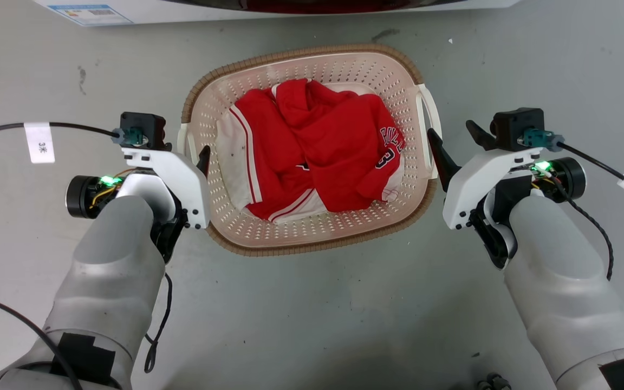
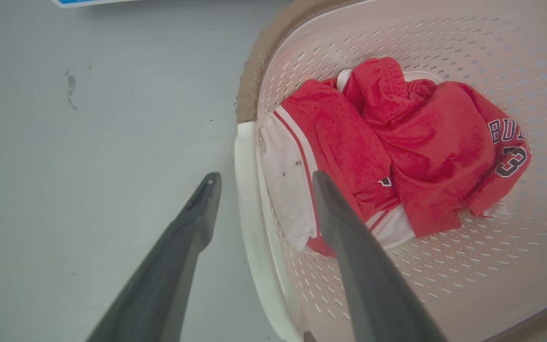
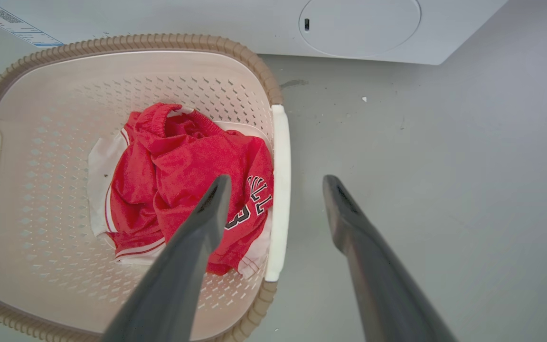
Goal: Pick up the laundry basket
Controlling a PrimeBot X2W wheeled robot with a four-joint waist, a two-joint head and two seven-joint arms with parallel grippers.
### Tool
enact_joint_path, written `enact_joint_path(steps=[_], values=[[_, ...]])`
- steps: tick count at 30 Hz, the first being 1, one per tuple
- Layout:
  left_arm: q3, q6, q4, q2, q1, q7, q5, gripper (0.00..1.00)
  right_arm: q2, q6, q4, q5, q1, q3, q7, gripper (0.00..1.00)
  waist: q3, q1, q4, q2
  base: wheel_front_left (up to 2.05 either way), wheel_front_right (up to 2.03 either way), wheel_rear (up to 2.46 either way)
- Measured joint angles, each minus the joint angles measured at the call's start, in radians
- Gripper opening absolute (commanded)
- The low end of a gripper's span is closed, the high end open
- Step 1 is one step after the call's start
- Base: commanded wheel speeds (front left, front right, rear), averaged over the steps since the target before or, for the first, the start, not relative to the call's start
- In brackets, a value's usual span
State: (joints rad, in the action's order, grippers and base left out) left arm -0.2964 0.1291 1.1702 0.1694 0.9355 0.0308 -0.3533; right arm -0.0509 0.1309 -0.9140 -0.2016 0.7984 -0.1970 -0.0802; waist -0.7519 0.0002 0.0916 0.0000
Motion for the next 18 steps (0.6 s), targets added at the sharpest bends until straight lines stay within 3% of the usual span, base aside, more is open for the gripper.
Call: enact_joint_path(steps=[18], values=[[-0.115,0.0,0.021,0.026,0.062,-0.156,-0.143,1.0,0.0,0.0,-0.222,-0.141,0.137,-0.152,0.034,1.0,-0.074,-0.0001,0.002,0.0,0.0,0.0,0.0]])
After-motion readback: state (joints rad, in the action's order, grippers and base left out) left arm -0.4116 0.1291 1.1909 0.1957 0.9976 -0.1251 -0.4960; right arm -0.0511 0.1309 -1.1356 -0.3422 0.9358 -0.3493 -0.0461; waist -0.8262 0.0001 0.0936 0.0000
